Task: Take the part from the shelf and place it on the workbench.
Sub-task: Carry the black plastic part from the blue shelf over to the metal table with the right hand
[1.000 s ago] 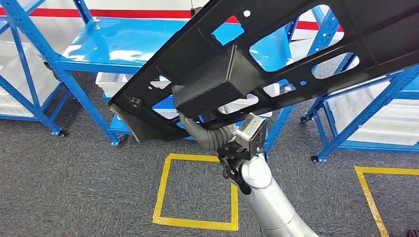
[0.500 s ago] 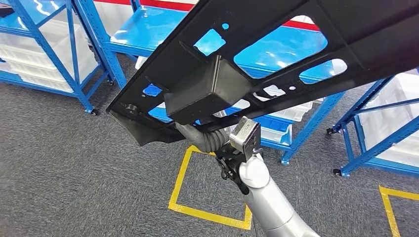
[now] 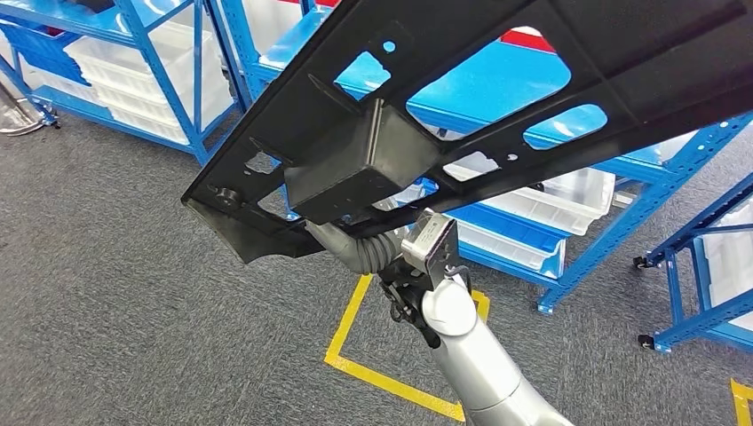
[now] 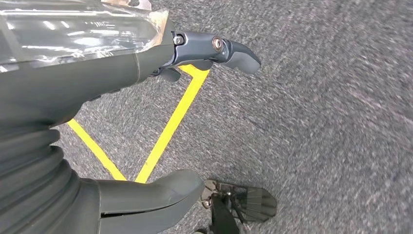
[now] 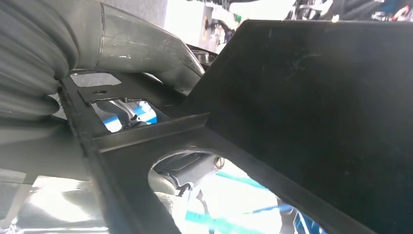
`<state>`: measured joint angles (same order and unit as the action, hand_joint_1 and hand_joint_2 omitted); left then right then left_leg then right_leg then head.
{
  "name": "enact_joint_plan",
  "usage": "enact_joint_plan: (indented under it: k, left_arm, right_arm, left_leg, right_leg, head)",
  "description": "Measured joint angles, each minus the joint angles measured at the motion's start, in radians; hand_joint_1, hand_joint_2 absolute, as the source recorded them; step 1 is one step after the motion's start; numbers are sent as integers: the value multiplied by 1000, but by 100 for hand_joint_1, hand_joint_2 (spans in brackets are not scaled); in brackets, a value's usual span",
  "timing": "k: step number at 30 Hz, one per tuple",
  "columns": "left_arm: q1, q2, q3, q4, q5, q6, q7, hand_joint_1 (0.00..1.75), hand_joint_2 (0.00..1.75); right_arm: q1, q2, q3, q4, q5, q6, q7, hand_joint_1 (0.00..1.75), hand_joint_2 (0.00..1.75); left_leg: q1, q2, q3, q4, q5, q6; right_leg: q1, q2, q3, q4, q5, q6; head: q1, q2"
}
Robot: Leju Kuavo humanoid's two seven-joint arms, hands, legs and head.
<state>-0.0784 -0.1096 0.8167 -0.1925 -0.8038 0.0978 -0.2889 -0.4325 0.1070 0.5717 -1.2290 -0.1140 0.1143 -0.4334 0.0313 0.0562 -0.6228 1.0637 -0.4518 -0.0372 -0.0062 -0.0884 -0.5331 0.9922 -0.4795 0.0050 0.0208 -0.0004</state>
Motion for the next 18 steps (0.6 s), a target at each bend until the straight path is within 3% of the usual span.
enact_joint_plan:
  k: [2, 4, 6, 8, 10, 11, 12, 13, 15, 17, 18]
  left_arm:
    - [-1, 0, 0, 0, 0, 0, 6, 0, 175]
    - [0, 1, 0, 0, 0, 0, 9, 0, 175]
    - [0, 2, 1, 0, 0, -1, 10, 0, 175]
    - [-1, 3, 2, 0, -1, -3, 10, 0, 175]
    - [-1, 3, 4, 0, -2, -6, 10, 0, 175]
    - [0, 3, 4, 0, -3, -6, 10, 0, 175]
    - [1, 3, 5, 0, -4, -8, 10, 0, 175]
    - [1, 3, 5, 0, -6, -13, 10, 0, 175]
    - [1, 4, 6, 0, -13, -34, 11, 0, 175]
    - [3, 4, 7, 0, -19, -59, 14, 0, 175]
    - [5, 5, 7, 0, -21, -67, 16, 0, 175]
  right_arm:
    - [-4, 3, 2, 5, 2, 2, 2, 175, 175]
    - [-8, 8, 4, 10, 2, 6, 2, 175, 175]
    - [-11, 12, 7, 14, 2, 11, 2, 175, 175]
    - [-11, 10, 9, 17, 2, 13, 1, 175, 175]
    - [-8, 6, 10, 21, 2, 13, 1, 175, 175]
    - [-5, 4, 10, 22, 2, 13, 1, 175, 175]
    - [-4, 3, 11, 22, 2, 13, 1, 175, 175]
    - [-3, 3, 11, 22, 2, 13, 1, 175, 175]
    - [-2, 2, 12, 21, 3, 13, 0, 175, 175]
    - [0, 0, 14, 21, 5, 13, -1, 175, 175]
    - [1, 0, 14, 21, 6, 13, -2, 175, 175]
  left_leg:
    - [-7, 5, 14, -36, 3, 17]
    - [-11, -18, 7, -37, 9, 39]
    - [-10, -38, 2, -41, 17, 55]
    - [-10, -59, -3, -43, 22, 67]
    - [-12, -85, -8, -42, 26, 73]
    - [-14, -99, -10, -42, 27, 74]
    - [-14, -114, -11, -42, 29, 75]
    - [-14, -129, -11, -42, 31, 73]
    - [-15, -156, -13, -41, 34, 67]
    - [-15, -176, -19, -41, 40, 56]
    - [-15, -186, -21, -43, 44, 49]
  right_leg:
    - [8, -15, -2, 6, -4, 14]
    - [6, -26, -5, 7, -6, 25]
    - [0, 6, -23, 42, -30, 30]
    - [-4, 59, -75, 157, -87, 23]
    - [-4, 81, -136, 289, -134, 19]
    - [-4, 85, -148, 312, -137, 22]
    - [-4, 87, -140, 293, -123, 28]
    - [-4, 93, -112, 236, -97, 34]
    - [-6, 131, -42, 91, -44, 40]
    - [-4, 153, -10, 24, -23, 33]
    - [-1, 146, -8, 20, -21, 27]
  head:
    - [2, 0]
    - [4, 0]
    - [5, 0]
    - [5, 0]
    - [5, 0]
    - [5, 0]
    - [5, 0]
    - [5, 0]
    - [5, 0]
    - [4, 0]
    - [4, 0]
